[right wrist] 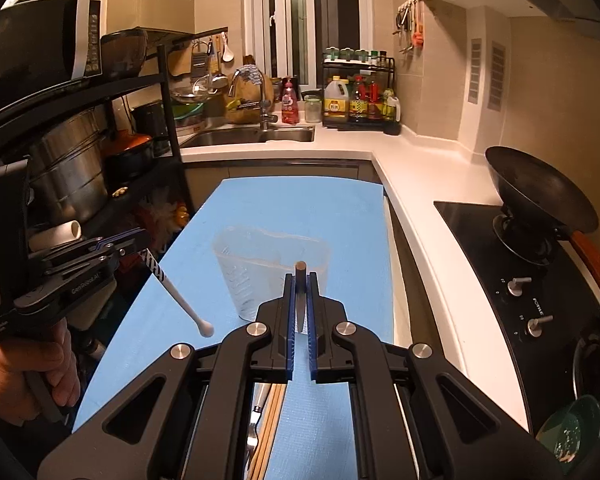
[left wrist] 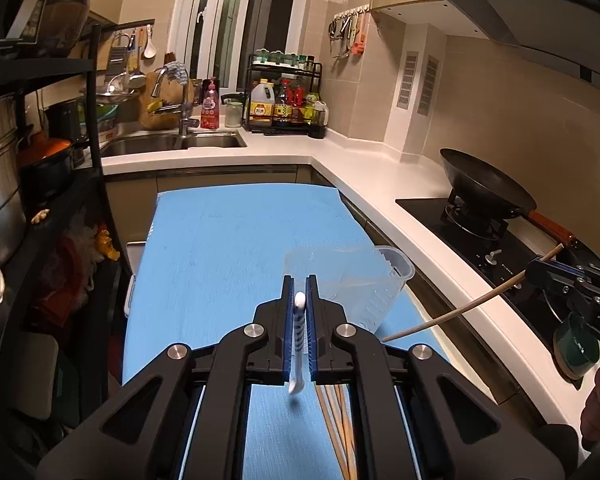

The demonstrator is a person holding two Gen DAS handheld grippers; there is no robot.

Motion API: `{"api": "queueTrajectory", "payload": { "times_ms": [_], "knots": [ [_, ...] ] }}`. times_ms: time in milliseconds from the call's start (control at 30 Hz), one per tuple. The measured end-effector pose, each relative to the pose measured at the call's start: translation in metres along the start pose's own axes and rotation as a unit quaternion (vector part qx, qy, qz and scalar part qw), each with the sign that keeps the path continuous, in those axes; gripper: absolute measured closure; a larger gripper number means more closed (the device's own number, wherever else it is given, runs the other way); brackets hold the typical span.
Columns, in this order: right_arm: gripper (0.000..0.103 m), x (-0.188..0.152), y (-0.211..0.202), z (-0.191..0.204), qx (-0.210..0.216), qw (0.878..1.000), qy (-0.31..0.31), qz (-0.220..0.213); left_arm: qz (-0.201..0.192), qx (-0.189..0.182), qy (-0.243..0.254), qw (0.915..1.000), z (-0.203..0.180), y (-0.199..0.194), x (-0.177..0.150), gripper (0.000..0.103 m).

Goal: Organize utensils
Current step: 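Lift the spoon with left tool while right tool lifts the chopstick toward the holder, then lower the spoon into the clear holder with left tool while right tool drops the chopstick in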

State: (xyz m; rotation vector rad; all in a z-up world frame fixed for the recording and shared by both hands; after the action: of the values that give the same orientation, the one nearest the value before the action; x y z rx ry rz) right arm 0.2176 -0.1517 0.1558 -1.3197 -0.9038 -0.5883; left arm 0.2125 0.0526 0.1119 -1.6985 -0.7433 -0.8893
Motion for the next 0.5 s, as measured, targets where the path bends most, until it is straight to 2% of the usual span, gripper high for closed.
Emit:
{"api": "queueTrajectory", "payload": {
  "times_ms": [267, 367, 500],
  "knots": [
    [0.098, 0.043, -0.022, -0.002, 0.034, 0.999, -0.002, -0.001, 0.021, -0.014, -0.003, 0.9997, 0.004, -0.011, 0.044, 0.097],
    [0.098, 0.062, -0.033, -0.002, 0.050, 0.999, 0.002, -0.007, 0.012, -0.021, -0.001, 0.9997, 0.001, -0.019, 0.069, 0.097],
    [0.098, 0.089, -0.052, -0.008, 0.056, 0.997, 0.012, -0.043, -0.018, -0.038, -0.002, 0.9991, -0.004, -0.031, 0.103, 0.098]
  ]
}}
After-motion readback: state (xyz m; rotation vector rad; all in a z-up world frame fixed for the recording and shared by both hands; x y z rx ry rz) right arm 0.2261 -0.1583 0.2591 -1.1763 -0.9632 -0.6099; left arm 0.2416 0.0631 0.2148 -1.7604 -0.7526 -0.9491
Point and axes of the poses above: each gripper's, at about its wrist camera, not at the fingertips, and y roughly the way its jaws point, z to its left, x to its top, the point moved 4 cm from there along y, roughly the way its jaws point, and after that the axes turned 6 degrees about -x, right-handed, at the moved point
